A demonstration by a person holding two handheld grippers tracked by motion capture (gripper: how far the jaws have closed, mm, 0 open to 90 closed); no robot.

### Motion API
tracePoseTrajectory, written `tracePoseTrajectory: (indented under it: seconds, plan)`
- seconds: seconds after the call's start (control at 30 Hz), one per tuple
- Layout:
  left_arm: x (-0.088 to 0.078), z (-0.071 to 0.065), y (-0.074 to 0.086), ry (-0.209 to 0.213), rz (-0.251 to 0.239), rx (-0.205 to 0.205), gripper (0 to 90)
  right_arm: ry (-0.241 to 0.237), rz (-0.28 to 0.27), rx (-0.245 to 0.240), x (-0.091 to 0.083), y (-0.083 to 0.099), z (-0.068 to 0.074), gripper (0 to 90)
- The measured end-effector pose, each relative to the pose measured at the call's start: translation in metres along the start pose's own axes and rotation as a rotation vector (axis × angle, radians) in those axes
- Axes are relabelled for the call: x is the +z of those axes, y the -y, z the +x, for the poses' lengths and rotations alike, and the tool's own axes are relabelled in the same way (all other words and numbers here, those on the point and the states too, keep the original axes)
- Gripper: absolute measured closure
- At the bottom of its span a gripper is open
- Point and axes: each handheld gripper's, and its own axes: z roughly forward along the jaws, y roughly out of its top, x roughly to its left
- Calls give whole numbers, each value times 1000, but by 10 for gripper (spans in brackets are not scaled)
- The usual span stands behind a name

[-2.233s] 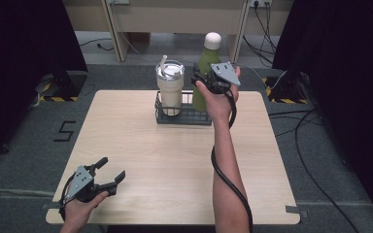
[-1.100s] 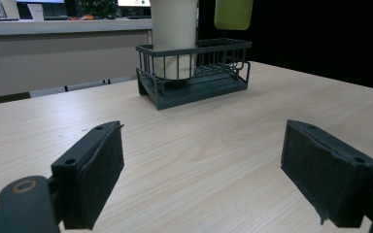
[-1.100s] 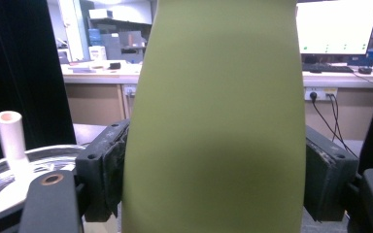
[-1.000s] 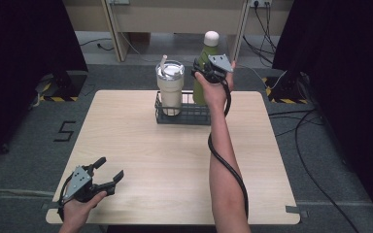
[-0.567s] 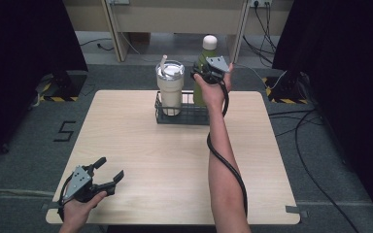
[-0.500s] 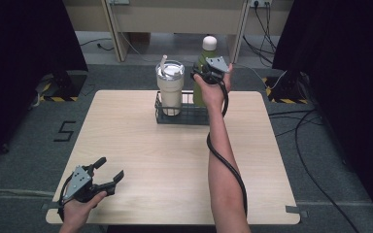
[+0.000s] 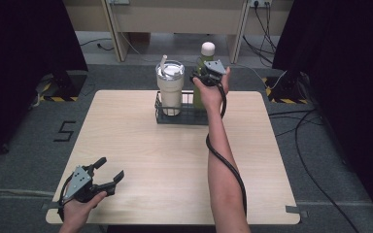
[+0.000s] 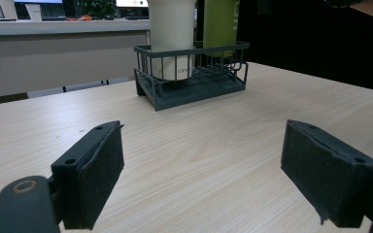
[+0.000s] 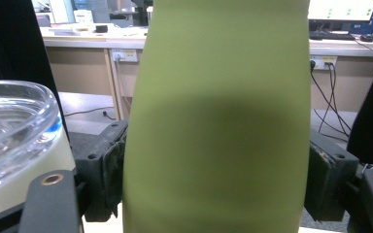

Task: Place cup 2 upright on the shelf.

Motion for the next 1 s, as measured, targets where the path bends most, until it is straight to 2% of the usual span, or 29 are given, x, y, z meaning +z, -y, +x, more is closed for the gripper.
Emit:
tracePoseTrajectory:
  seconds: [0.5, 1.0]
  plan:
    - [0, 0, 0, 3, 2, 0, 149, 2, 55, -7, 11, 18, 4, 246]
    - [2, -2, 0, 12, 5, 2, 152, 6, 37, -2, 9, 23, 6, 233]
